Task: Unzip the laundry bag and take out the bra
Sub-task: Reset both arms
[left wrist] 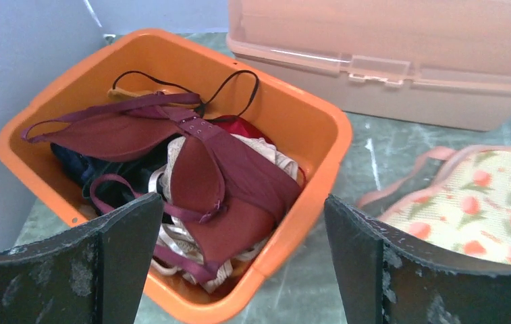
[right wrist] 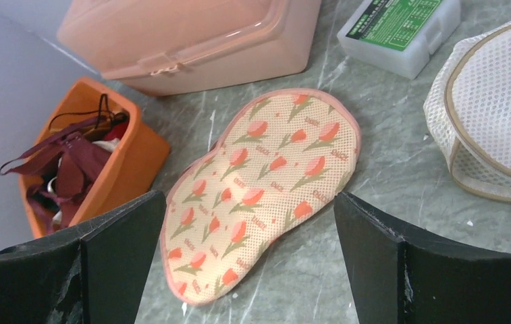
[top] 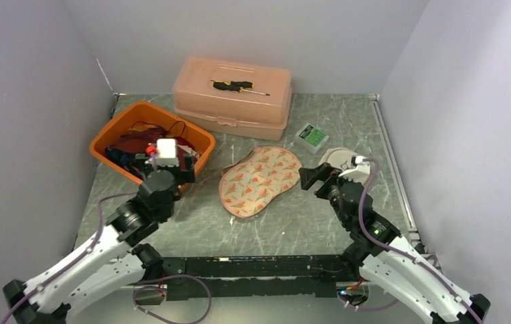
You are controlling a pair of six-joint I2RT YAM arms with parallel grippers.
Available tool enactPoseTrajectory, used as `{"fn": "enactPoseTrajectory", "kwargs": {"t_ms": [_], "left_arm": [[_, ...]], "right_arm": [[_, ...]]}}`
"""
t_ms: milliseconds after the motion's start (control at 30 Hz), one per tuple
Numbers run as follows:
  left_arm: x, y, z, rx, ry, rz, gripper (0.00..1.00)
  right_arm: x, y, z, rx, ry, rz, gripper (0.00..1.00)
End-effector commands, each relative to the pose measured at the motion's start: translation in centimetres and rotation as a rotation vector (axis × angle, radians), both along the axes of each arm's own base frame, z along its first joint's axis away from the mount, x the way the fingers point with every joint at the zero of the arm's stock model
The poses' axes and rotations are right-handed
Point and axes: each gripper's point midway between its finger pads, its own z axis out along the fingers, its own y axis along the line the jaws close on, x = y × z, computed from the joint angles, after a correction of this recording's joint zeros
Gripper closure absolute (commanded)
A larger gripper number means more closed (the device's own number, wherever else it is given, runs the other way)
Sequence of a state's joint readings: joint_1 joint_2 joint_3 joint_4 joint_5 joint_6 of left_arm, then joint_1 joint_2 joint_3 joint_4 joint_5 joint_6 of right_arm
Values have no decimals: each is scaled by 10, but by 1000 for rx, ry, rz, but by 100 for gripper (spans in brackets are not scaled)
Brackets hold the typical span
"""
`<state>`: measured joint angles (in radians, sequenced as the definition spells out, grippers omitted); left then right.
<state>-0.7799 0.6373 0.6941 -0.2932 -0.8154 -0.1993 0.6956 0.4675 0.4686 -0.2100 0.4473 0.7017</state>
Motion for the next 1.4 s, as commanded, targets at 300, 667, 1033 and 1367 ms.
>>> {"fn": "enactPoseTrajectory", "kwargs": {"t_ms": [300, 667, 1033, 1367], "left_arm": [[82, 67, -80, 67, -22, 146, 5], [95, 90, -125, 17, -11, 145, 5], [74, 75, -28, -69, -202, 60, 6], [21, 111, -54, -411, 397, 555, 5]], "right_arm": [[21, -16, 29, 19, -84, -151, 0], [11, -27, 33, 32, -153, -152, 0], [7, -27, 41, 50, -179, -135, 0], [4, -23, 37, 55, -139, -112, 0]]}}
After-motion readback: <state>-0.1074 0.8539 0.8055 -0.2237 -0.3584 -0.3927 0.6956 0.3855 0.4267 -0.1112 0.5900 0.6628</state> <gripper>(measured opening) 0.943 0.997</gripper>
